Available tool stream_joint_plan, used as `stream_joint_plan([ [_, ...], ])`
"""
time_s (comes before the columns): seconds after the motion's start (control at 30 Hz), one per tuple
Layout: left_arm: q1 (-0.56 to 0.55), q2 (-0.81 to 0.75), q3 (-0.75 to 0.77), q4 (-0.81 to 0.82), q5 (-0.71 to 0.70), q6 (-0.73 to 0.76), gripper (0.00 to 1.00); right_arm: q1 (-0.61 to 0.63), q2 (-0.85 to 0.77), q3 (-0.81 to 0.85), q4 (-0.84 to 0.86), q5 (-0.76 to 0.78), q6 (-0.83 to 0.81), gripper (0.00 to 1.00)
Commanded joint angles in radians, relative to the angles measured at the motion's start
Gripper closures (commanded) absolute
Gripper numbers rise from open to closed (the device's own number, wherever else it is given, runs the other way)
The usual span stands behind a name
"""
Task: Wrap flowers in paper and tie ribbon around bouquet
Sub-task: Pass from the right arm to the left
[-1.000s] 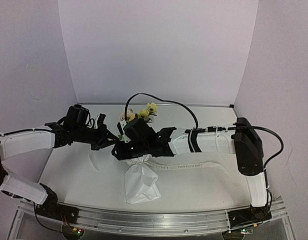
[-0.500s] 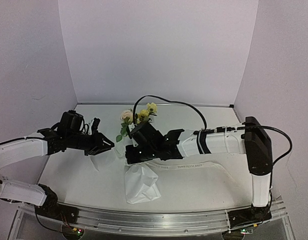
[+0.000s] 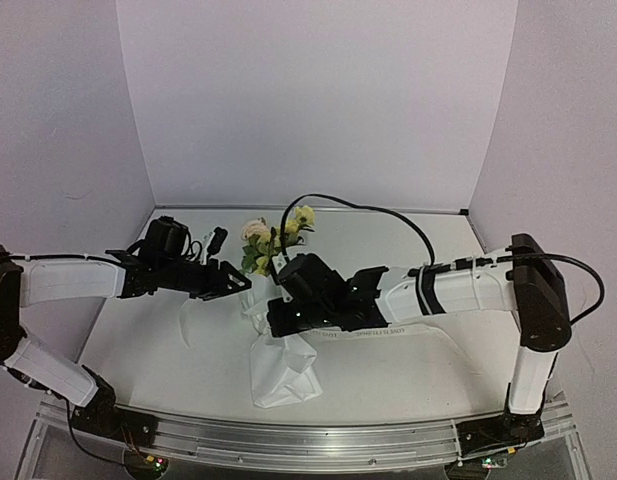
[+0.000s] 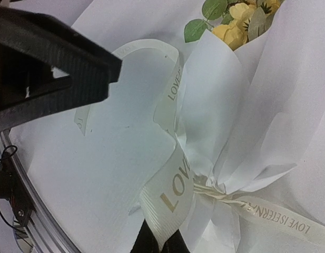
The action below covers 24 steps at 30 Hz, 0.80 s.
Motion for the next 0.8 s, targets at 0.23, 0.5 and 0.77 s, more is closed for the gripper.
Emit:
stream_joint_plan([
  [0.23, -0.007, 0.102, -0.040, 0.432, 0.196, 0.025, 0.42, 0.005, -0.128, -0.152, 0.214, 0.087, 0.074, 1.00],
  [0.5, -0.008, 0.186, 0.019, 0.359, 0.323, 0.118, 0.39, -0.020, -0.166, -0.203, 0.276, -0.010, 0.101, 1.00],
  [0.77, -0.037, 0.221, 0.035, 0.340, 0.321, 0.155, 0.37, -0.054, -0.177, -0.227, 0.343, -0.150, 0.162, 1.00],
])
